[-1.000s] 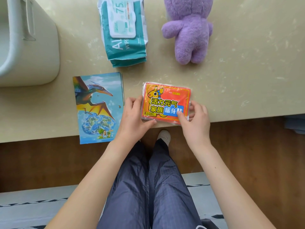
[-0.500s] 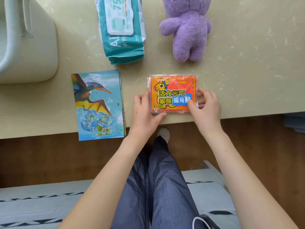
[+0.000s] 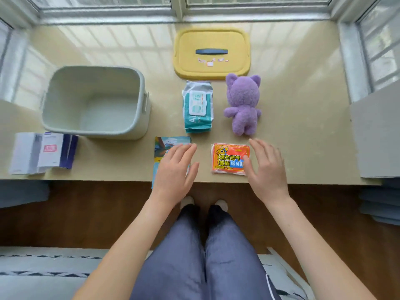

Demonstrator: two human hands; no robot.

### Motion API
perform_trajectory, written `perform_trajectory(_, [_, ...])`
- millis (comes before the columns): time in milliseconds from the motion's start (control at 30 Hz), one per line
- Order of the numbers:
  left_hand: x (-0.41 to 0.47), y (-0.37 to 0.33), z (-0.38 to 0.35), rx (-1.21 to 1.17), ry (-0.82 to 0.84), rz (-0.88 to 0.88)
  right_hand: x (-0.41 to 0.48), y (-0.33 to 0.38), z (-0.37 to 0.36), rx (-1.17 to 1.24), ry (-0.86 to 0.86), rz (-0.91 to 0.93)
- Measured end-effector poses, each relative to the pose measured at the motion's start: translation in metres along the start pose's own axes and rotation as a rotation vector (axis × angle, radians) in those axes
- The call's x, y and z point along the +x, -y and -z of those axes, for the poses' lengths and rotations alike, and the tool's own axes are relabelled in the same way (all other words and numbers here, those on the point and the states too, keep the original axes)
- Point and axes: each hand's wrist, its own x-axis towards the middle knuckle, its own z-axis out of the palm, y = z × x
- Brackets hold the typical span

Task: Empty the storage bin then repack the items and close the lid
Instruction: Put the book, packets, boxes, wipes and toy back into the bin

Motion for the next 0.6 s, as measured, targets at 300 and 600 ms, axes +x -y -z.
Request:
perform_trajectory(300, [-0.089, -0.013, 0.071, 0.055, -0.039, 0.184, -0.032, 0.067, 0.060, 0.080, 0.142, 0.142])
perform_trajectory(600, [-0.113, 0.024, 0.086, -0.019, -0.102, 0.374, -0.028, 0.080, 0.034, 0.128, 0.219, 0.111])
